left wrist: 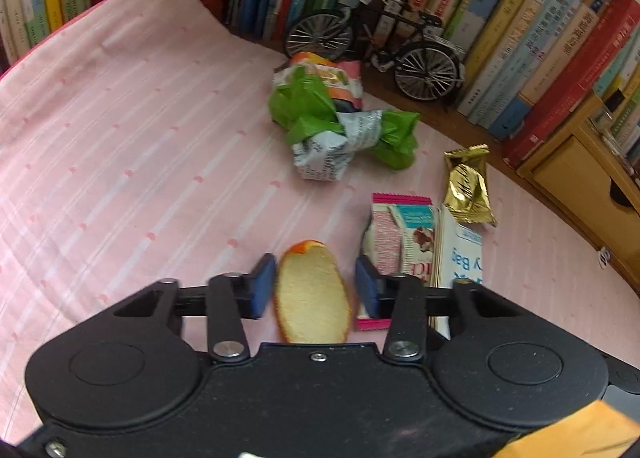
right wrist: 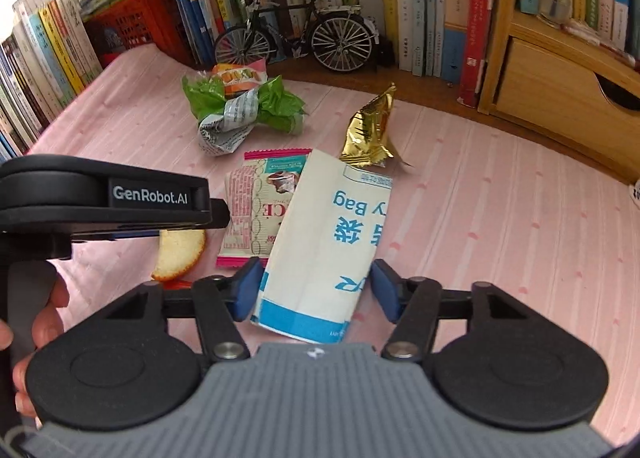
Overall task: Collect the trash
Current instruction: 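Grasp the bread slice with the left tool while the right tool grasps the white paper bag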
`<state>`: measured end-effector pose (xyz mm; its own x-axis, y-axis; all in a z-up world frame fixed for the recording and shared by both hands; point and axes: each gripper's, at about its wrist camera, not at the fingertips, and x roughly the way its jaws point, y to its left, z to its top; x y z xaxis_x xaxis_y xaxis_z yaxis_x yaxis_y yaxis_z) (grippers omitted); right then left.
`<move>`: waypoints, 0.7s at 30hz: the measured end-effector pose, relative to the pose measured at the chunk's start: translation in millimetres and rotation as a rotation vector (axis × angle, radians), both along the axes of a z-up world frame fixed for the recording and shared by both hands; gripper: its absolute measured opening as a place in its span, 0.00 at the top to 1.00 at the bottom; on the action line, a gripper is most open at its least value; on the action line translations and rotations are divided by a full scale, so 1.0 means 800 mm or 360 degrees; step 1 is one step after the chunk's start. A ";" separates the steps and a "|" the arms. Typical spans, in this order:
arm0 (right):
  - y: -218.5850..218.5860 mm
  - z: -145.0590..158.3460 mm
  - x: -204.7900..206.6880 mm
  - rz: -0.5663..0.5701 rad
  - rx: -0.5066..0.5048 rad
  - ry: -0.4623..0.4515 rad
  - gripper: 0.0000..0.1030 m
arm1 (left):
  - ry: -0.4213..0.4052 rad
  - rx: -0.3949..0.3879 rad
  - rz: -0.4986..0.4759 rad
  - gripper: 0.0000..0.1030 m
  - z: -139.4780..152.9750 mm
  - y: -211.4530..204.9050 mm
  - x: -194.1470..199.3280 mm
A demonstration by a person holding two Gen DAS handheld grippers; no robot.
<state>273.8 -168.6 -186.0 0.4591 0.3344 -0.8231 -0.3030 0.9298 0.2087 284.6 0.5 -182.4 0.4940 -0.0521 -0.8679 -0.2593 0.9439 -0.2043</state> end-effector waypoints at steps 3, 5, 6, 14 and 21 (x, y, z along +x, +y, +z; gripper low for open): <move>-0.021 0.002 -0.003 -0.0101 0.0054 0.0018 0.58 | -0.0023 -0.0021 -0.0036 0.70 0.006 -0.009 -0.002; -0.034 0.004 -0.006 -0.0166 0.0069 0.0017 0.63 | -0.0035 -0.0015 -0.0056 0.71 0.010 -0.015 -0.003; -0.039 0.006 -0.008 -0.0192 0.0071 0.0018 0.67 | -0.0040 -0.0009 -0.0066 0.71 0.012 -0.017 -0.003; -0.070 0.022 -0.032 -0.0314 0.0080 0.0041 0.54 | -0.0082 0.0015 -0.0102 0.90 0.034 -0.023 -0.015; -0.067 -0.003 0.002 -0.0407 0.0003 0.0108 0.20 | -0.0094 0.0019 -0.0099 0.91 0.041 -0.018 -0.025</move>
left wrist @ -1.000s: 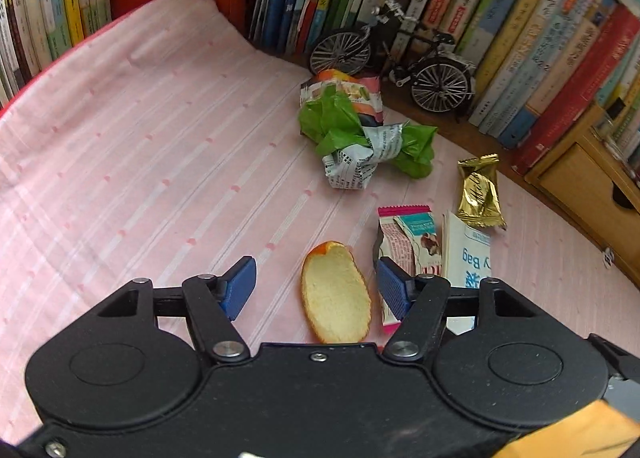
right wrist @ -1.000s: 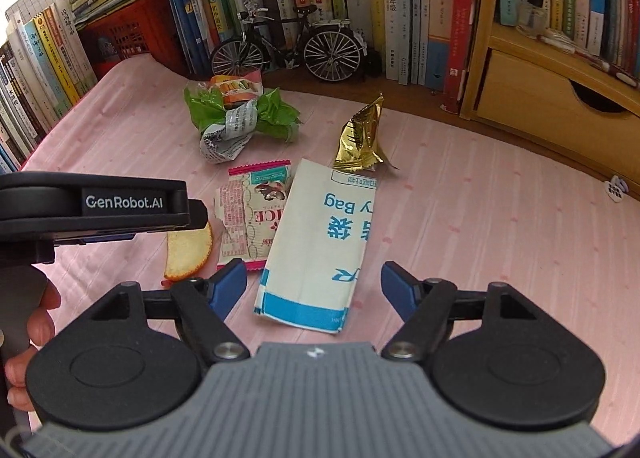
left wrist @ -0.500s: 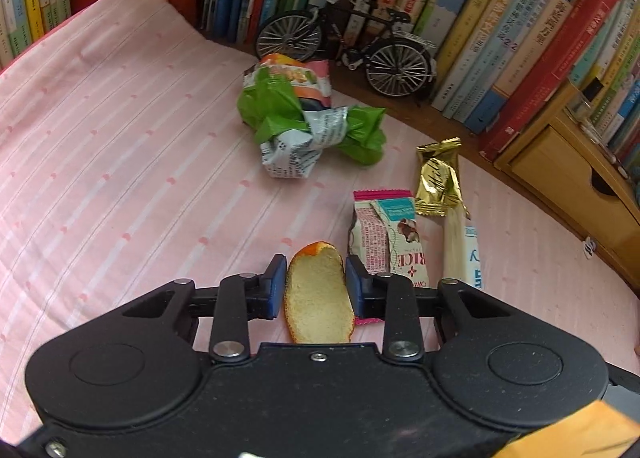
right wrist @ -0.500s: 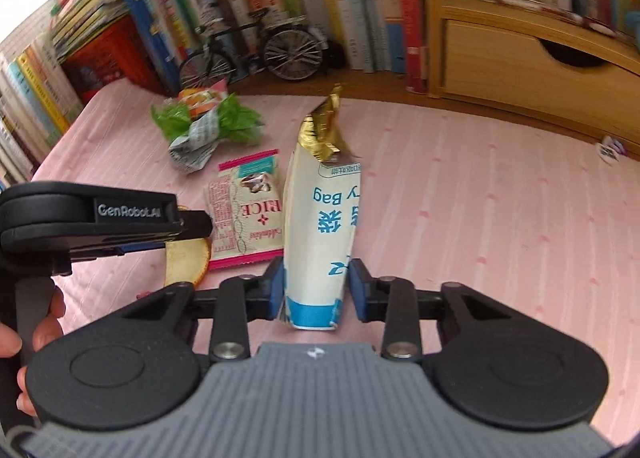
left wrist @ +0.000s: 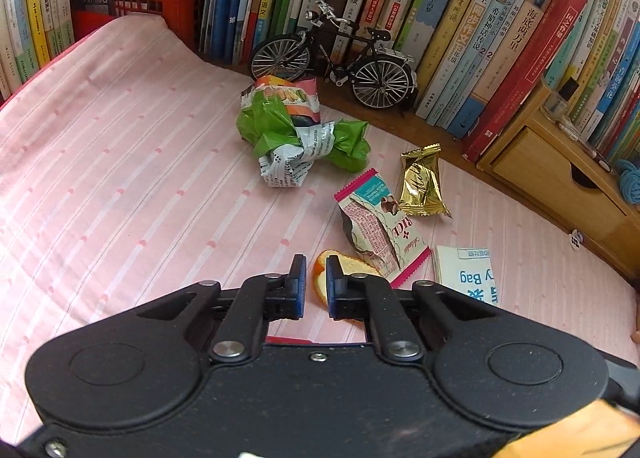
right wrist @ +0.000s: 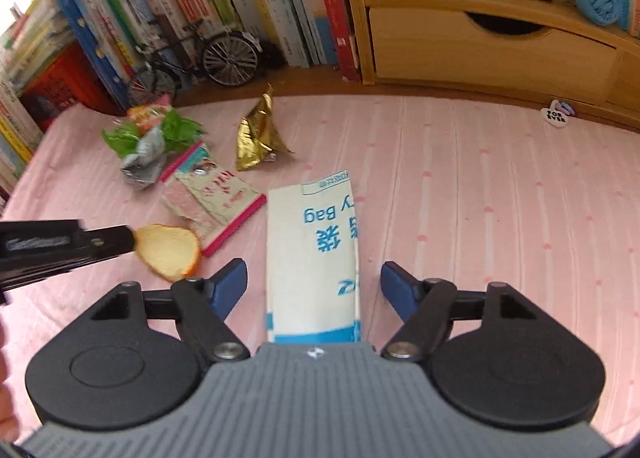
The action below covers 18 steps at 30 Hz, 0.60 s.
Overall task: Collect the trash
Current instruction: 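Grasp the bread slice with the left tool while the right tool grasps the white paper bag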
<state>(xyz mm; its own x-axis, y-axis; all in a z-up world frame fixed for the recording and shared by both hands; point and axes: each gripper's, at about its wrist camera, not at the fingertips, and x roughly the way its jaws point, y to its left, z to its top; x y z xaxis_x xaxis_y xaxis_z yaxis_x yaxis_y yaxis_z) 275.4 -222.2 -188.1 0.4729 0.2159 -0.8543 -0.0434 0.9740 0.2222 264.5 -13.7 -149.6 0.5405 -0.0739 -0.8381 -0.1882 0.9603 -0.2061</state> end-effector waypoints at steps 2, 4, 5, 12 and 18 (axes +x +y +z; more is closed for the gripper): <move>0.004 0.000 0.005 0.0019 -0.0029 -0.0018 0.22 | -0.0013 -0.0023 -0.0011 0.88 0.002 0.001 -0.004; 0.004 0.002 0.004 0.0049 -0.0024 -0.0019 0.61 | -0.0018 -0.0045 -0.0006 0.77 0.002 0.000 -0.007; 0.003 0.002 0.003 0.0059 -0.0021 -0.0010 0.77 | -0.0018 -0.0044 -0.0010 0.61 0.002 -0.001 -0.008; -0.020 0.021 -0.021 -0.0007 0.0019 -0.0045 0.93 | -0.0002 0.0080 -0.0109 0.22 -0.012 -0.037 0.002; -0.039 0.027 -0.032 -0.0058 -0.0023 -0.0053 0.87 | 0.0090 0.0083 -0.0188 0.37 -0.037 -0.057 0.016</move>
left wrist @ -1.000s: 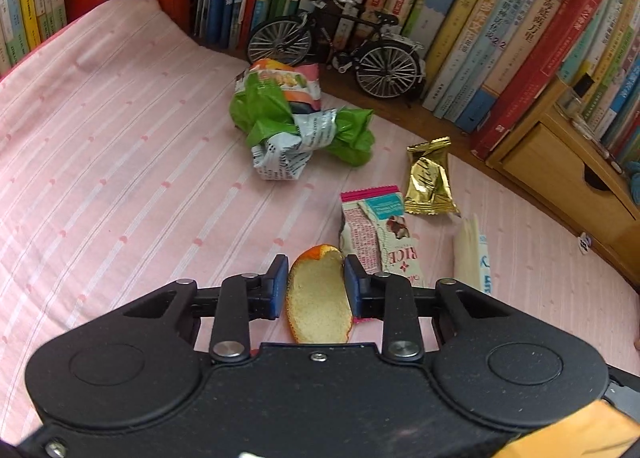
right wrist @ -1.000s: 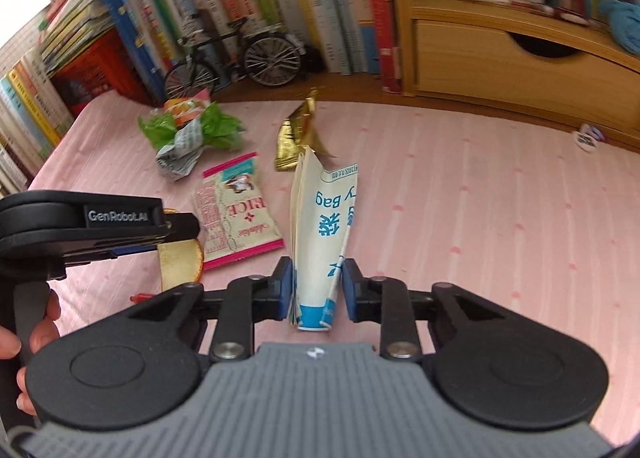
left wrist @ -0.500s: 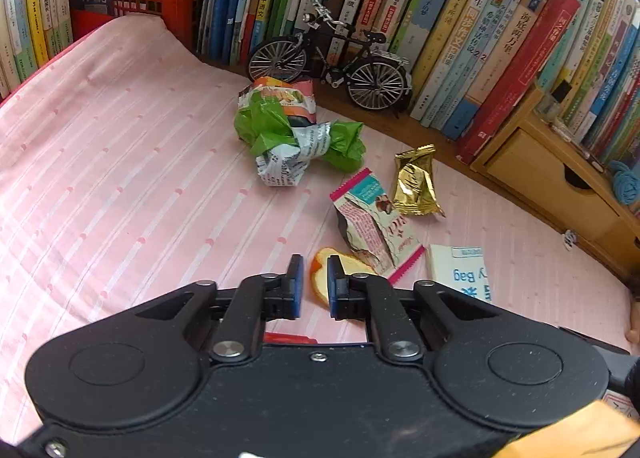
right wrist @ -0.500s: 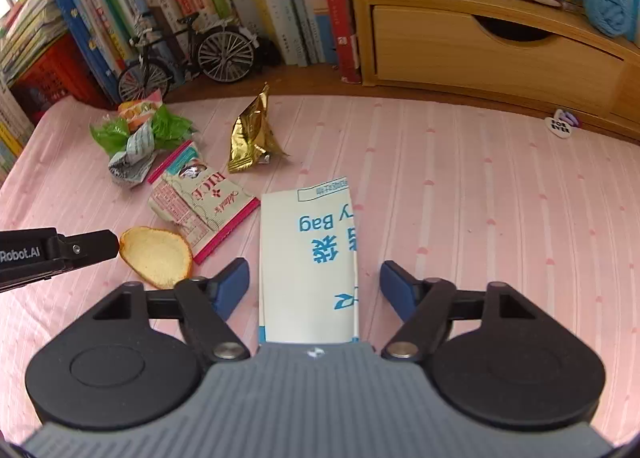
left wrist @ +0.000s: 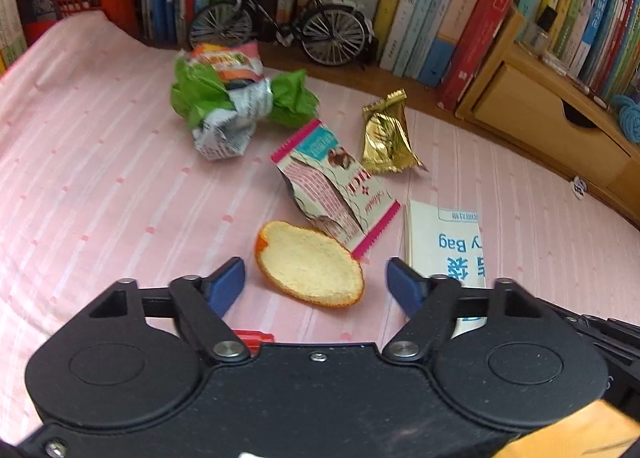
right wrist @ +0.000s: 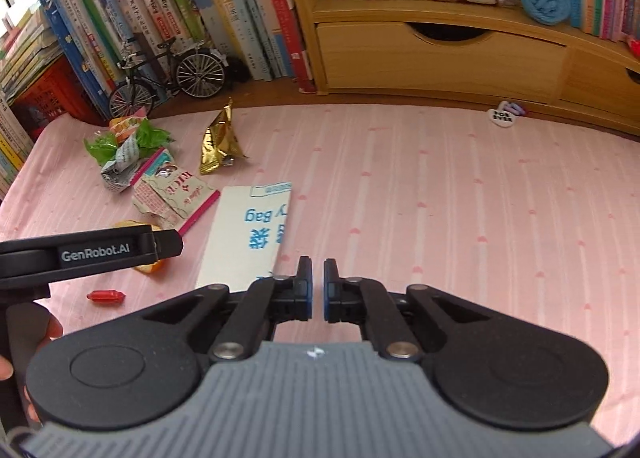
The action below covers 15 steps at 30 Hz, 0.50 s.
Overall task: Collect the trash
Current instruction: 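Grasp the bread slice with the left tool while the right tool grasps the white paper bag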
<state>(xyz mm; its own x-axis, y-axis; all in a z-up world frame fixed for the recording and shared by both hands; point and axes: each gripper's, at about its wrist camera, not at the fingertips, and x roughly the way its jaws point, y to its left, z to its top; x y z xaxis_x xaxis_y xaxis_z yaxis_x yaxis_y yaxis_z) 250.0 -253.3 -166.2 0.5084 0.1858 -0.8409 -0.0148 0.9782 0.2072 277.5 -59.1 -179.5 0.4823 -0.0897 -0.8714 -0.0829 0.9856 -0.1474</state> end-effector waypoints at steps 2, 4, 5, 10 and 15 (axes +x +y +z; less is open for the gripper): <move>-0.003 0.000 -0.002 -0.0021 0.0010 -0.0003 0.82 | -0.0040 0.0017 -0.0009 0.55 0.003 -0.001 -0.001; -0.003 0.001 -0.003 -0.0020 0.0049 -0.0012 0.53 | -0.0054 -0.0042 -0.0004 0.64 0.009 0.004 -0.001; -0.002 0.001 -0.003 -0.0011 0.0091 -0.0010 0.45 | -0.0057 -0.0059 -0.0001 0.68 0.012 0.007 -0.001; 0.037 -0.007 0.007 0.0095 0.0083 0.0003 0.16 | -0.0101 -0.0054 0.0080 0.73 0.027 0.020 -0.004; 0.090 -0.024 0.017 0.0285 -0.0114 0.0037 0.49 | -0.0150 -0.0074 0.0141 0.74 0.043 0.036 -0.010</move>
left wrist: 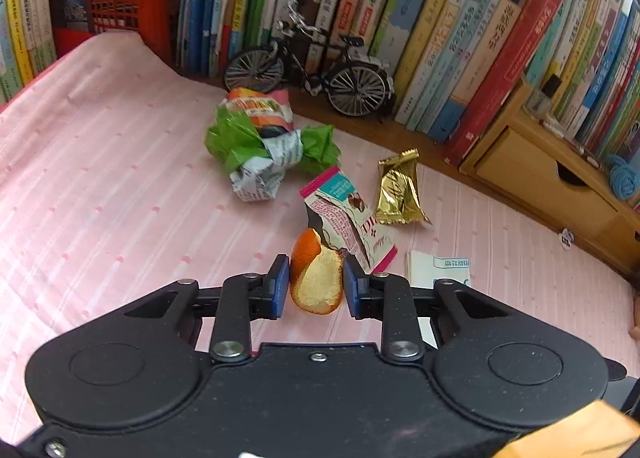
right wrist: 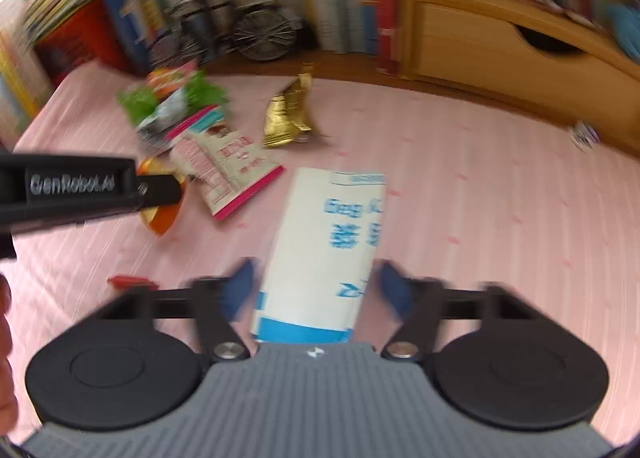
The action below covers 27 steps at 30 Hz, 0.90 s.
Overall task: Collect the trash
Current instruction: 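Grasp the bread slice with the left tool while the right tool grasps the white paper bag, then carry the bread slice and white paper bag off the bed over the trash bin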
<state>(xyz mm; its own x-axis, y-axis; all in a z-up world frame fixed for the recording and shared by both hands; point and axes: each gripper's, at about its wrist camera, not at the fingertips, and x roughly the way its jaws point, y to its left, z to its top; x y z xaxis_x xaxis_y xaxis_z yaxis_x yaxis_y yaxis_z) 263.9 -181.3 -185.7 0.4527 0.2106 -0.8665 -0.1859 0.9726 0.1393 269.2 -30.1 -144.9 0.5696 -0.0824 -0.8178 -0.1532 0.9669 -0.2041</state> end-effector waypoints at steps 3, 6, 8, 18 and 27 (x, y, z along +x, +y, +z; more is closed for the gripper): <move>0.005 0.006 -0.005 0.0027 0.0048 -0.0008 0.70 | -0.0028 0.0000 0.0023 0.74 0.009 0.008 -0.007; -0.006 0.012 -0.012 -0.0014 0.0097 -0.0018 0.79 | -0.0041 -0.0010 0.0045 0.74 0.015 0.014 -0.016; -0.014 0.018 -0.018 -0.0045 0.0124 -0.0016 0.81 | -0.0045 -0.0020 0.0056 0.74 0.019 0.017 -0.023; -0.044 0.061 -0.084 -0.0169 0.0278 -0.0015 0.83 | -0.0082 -0.0091 0.0051 0.75 0.060 0.026 -0.097; -0.041 0.090 -0.182 -0.0231 0.0319 -0.0007 0.83 | -0.0112 -0.0116 -0.0008 0.75 0.093 0.054 -0.217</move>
